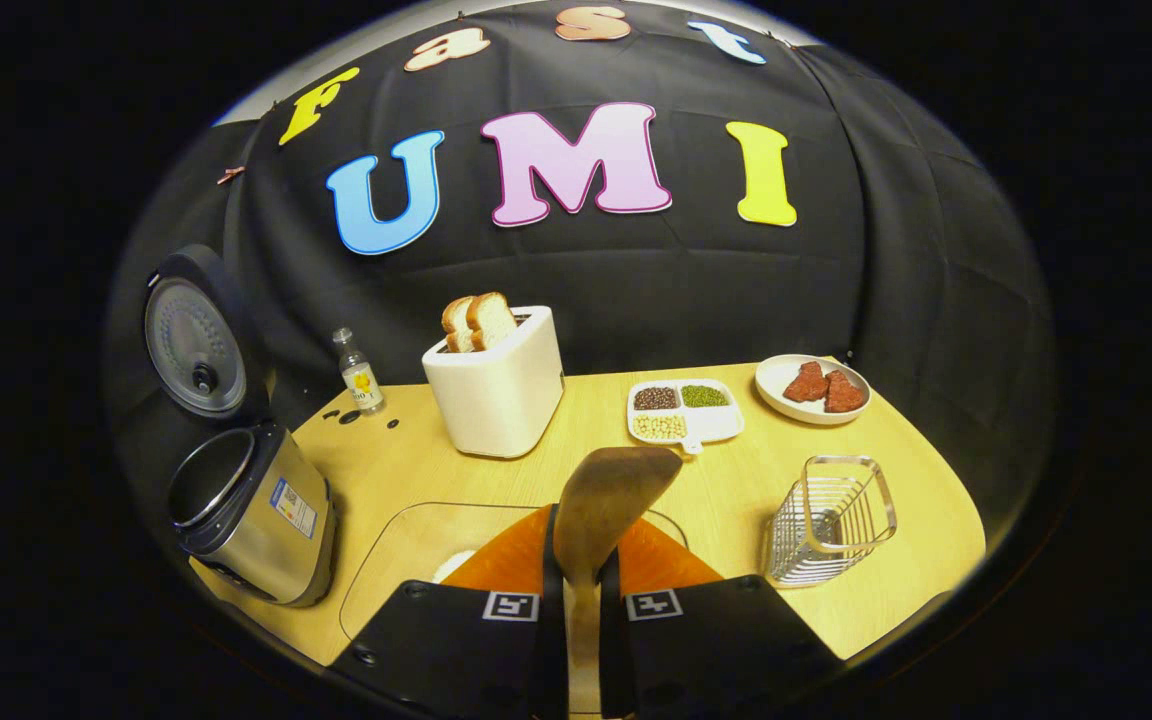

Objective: Close the left gripper, press the button to open the rice cooker; take a wooden spoon from the chopstick holder with the right hand, scoop a spoonful of rice and pour it into the rice cooker, then put the wooden spoon back into the chopstick holder.

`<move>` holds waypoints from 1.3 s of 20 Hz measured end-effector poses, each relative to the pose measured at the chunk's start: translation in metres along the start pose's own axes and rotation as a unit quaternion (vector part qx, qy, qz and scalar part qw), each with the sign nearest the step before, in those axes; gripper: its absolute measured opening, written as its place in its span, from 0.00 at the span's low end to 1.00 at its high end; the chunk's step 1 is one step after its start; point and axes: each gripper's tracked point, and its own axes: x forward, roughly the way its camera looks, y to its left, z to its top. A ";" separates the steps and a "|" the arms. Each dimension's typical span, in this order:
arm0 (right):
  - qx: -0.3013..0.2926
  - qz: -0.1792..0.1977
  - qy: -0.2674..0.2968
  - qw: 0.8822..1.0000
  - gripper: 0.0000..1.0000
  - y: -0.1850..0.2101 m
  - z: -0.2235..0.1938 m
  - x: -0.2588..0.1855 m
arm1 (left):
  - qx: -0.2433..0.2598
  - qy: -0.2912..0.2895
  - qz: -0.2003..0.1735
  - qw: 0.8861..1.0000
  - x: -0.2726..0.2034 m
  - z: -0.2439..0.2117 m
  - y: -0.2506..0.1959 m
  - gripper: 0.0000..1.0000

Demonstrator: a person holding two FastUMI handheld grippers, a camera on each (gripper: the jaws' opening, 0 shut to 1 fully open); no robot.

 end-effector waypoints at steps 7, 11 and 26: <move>0.082 0.019 0.038 0.996 0.17 0.042 -0.020 0.003 | -0.023 0.001 0.010 1.000 0.001 -0.003 0.008 0.96; 0.149 0.026 0.060 0.987 0.17 0.053 -0.022 0.007 | -0.027 0.002 0.013 1.000 -0.002 -0.007 0.010 0.96; 0.351 0.015 0.064 0.934 0.17 0.014 -0.005 -0.019 | -0.016 -0.015 0.000 1.000 -0.007 0.007 0.007 0.96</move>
